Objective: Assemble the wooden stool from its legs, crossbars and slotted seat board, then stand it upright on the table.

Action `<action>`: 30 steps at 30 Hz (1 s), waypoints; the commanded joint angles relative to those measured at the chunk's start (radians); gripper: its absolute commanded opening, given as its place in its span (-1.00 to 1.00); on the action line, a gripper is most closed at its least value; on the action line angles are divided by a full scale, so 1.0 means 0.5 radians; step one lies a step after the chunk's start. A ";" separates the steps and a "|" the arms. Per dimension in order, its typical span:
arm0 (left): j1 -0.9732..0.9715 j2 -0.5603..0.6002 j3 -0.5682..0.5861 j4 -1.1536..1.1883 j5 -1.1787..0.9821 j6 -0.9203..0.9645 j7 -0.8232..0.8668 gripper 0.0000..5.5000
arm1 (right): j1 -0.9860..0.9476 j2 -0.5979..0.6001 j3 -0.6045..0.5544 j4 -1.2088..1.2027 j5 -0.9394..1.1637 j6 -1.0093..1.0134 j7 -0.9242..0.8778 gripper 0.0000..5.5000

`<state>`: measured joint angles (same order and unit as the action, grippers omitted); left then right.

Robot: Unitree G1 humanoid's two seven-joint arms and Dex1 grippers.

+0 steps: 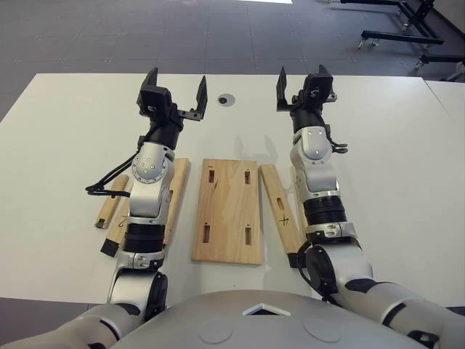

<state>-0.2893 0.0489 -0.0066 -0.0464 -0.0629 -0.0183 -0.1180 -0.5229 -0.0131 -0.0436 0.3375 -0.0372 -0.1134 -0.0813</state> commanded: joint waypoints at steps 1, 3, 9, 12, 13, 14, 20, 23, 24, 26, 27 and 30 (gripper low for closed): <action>-0.062 -0.002 0.017 -0.056 -0.005 0.058 0.027 0.96 | -0.112 0.030 0.039 0.012 -0.017 -0.008 -0.005 0.60; -0.081 0.005 0.057 -0.052 -0.006 0.068 0.058 0.96 | -0.142 0.061 0.058 0.055 -0.037 -0.029 -0.037 0.60; -0.208 0.033 0.116 0.147 0.003 0.037 0.084 0.96 | -0.245 0.078 0.059 0.264 -0.060 -0.149 -0.120 0.60; -0.291 0.029 0.121 0.345 0.004 -0.031 0.074 0.96 | -0.242 0.074 0.043 0.329 -0.059 -0.205 -0.160 0.60; -0.314 0.029 0.132 0.415 0.004 -0.061 0.079 0.96 | -0.255 0.073 0.039 0.361 -0.054 -0.223 -0.168 0.60; -0.328 0.031 0.140 0.466 0.003 -0.089 0.083 0.96 | -0.269 0.075 0.037 0.394 -0.050 -0.240 -0.172 0.60; -0.377 0.024 0.172 0.671 -0.018 -0.238 0.080 0.96 | -0.336 0.079 0.031 0.630 -0.042 -0.335 -0.161 0.60; -0.325 -0.012 0.185 0.668 -0.043 -0.276 0.097 0.96 | -0.415 0.086 0.005 0.775 -0.018 -0.363 -0.168 0.60; -0.309 -0.024 0.178 0.667 -0.042 -0.285 0.098 0.96 | -0.427 0.082 0.002 0.806 -0.021 -0.380 -0.172 0.60; -0.305 -0.034 0.171 0.705 -0.035 -0.310 0.095 0.96 | -0.453 0.083 0.000 0.875 -0.026 -0.416 -0.163 0.60; -0.315 -0.037 0.179 0.732 -0.039 -0.322 0.097 0.96 | -0.471 0.086 0.000 0.920 -0.027 -0.435 -0.157 0.60; -0.373 -0.036 0.204 0.849 -0.050 -0.372 0.090 0.96 | -0.535 0.078 0.006 1.119 -0.070 -0.549 -0.206 0.60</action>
<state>-0.4462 0.0287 0.0879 0.3417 -0.0793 -0.1865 -0.0739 -0.7493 0.0287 -0.0412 0.8454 -0.0608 -0.3546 -0.1687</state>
